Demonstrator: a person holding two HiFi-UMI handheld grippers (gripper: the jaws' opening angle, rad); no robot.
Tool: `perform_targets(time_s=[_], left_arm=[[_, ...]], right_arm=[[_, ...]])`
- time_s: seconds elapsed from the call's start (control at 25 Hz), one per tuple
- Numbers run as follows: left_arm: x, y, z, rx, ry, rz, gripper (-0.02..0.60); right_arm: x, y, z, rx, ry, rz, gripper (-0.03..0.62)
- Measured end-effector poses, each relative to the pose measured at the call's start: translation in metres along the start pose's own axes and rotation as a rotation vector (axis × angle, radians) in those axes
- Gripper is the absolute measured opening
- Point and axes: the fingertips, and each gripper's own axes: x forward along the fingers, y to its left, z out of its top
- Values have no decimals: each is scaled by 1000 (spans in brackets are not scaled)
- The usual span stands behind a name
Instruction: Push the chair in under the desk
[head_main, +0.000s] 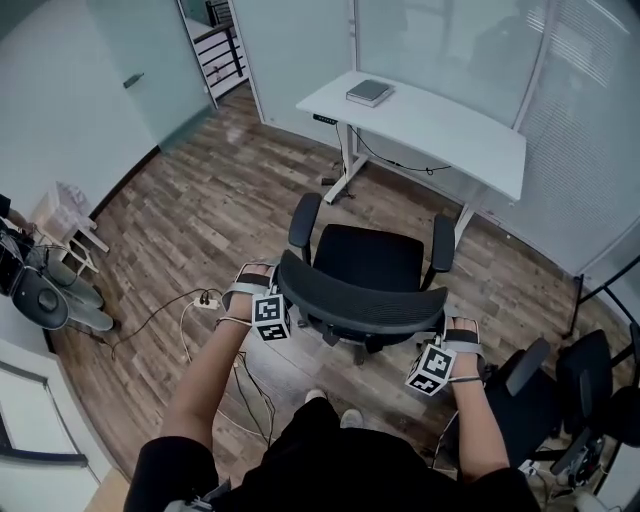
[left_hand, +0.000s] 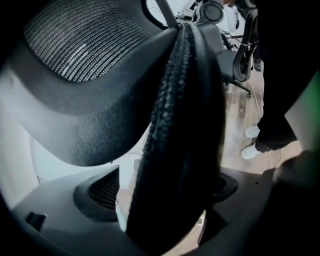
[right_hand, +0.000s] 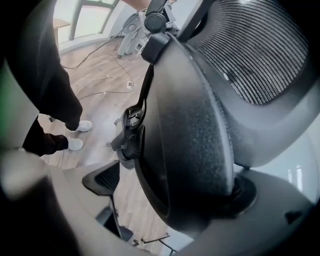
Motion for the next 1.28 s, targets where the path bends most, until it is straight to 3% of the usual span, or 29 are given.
perform_targets(time_s=[0.24,1.28], left_arm=[[21,21,9,7,-40,0,491],[158,149,27,70,-104,-12,491]], right_arm=[[18,-24,1,65,-35,-51,552],[131,-136,-13,174,45,-107,552]])
